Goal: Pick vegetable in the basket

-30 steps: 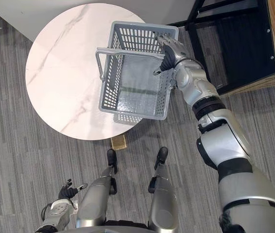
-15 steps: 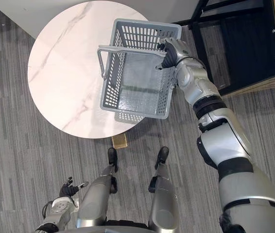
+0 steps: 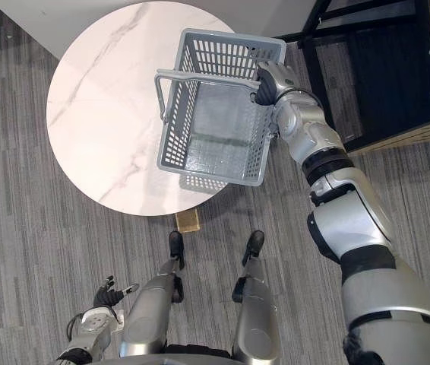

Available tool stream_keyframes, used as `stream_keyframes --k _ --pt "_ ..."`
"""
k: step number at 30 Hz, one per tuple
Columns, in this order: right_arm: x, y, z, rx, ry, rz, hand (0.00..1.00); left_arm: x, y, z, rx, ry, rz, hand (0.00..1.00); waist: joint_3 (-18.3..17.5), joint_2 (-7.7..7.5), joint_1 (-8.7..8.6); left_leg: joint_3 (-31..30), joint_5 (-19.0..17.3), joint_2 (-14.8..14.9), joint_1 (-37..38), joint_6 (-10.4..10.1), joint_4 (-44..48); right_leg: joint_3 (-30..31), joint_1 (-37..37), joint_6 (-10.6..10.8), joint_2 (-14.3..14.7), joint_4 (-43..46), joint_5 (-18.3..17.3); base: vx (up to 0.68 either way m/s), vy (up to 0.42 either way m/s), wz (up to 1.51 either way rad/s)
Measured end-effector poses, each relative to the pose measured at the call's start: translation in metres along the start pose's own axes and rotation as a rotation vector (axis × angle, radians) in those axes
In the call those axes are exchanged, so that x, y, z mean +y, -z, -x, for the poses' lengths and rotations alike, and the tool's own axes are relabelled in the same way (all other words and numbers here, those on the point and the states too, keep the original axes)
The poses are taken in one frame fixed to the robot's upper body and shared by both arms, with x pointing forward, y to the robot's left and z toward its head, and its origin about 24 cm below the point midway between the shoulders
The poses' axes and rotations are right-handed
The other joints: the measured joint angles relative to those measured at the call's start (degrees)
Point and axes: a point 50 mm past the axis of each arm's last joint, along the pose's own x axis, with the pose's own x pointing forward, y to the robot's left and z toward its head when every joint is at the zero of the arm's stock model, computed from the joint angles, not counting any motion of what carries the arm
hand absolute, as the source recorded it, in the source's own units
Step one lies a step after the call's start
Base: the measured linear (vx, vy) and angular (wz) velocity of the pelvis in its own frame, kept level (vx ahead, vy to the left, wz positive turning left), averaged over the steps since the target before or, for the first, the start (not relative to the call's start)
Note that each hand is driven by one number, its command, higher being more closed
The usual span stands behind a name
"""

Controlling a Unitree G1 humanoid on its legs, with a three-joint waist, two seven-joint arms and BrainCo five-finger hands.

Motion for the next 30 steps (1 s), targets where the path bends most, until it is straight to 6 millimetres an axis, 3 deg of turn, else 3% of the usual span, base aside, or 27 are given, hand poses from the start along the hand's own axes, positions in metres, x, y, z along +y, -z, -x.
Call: stream_keyframes --k 5,11,19,23,30 --pt "0.007 -0.008 0.000 -0.038 -0.056 0.073 1.00 -0.001 -0.003 -0.001 -0.007 0.007 -0.027 0.00 0.0 -0.01 -0.05 0.2 0.0 0.1 1.5 0.0 0.0 0.3 1.2 0.0 0.1 0.0 0.0 0.00 0.000 -0.01" --pt "0.005 -0.044 0.001 -0.204 -0.070 0.164 1.00 -0.001 -0.004 -0.001 -0.009 0.011 -0.051 0.00 -0.2 -0.29 -0.66 1.7 0.0 0.3 3.5 0.0 -0.4 1.7 2.1 -0.1 0.4 0.0 0.2 0.02 -0.001 -0.13" --pt "0.016 -0.065 0.017 -0.374 -0.119 0.204 1.00 0.004 -0.002 -0.002 0.005 0.006 -0.067 0.00 -1.1 -1.79 -1.92 3.6 -0.1 0.5 6.1 -0.1 -1.2 3.6 3.2 -0.1 0.9 0.0 0.3 0.02 0.003 -0.11" --pt "0.029 -0.071 0.032 -0.454 -0.149 0.196 1.00 0.012 -0.002 -0.003 0.002 -0.012 -0.089 0.00 -2.8 -4.25 -2.45 4.9 -0.1 0.6 7.8 -0.1 -1.9 4.8 3.7 0.0 1.2 0.0 0.4 0.02 0.000 -0.14" --pt "0.040 -0.068 0.066 -0.555 -0.200 0.096 1.00 0.016 0.022 0.004 0.081 -0.014 -0.114 0.00 -9.0 -4.89 -4.00 6.2 -0.3 0.5 10.1 -0.4 -3.0 5.9 5.3 0.1 1.4 -0.9 0.5 0.03 0.007 -0.08"
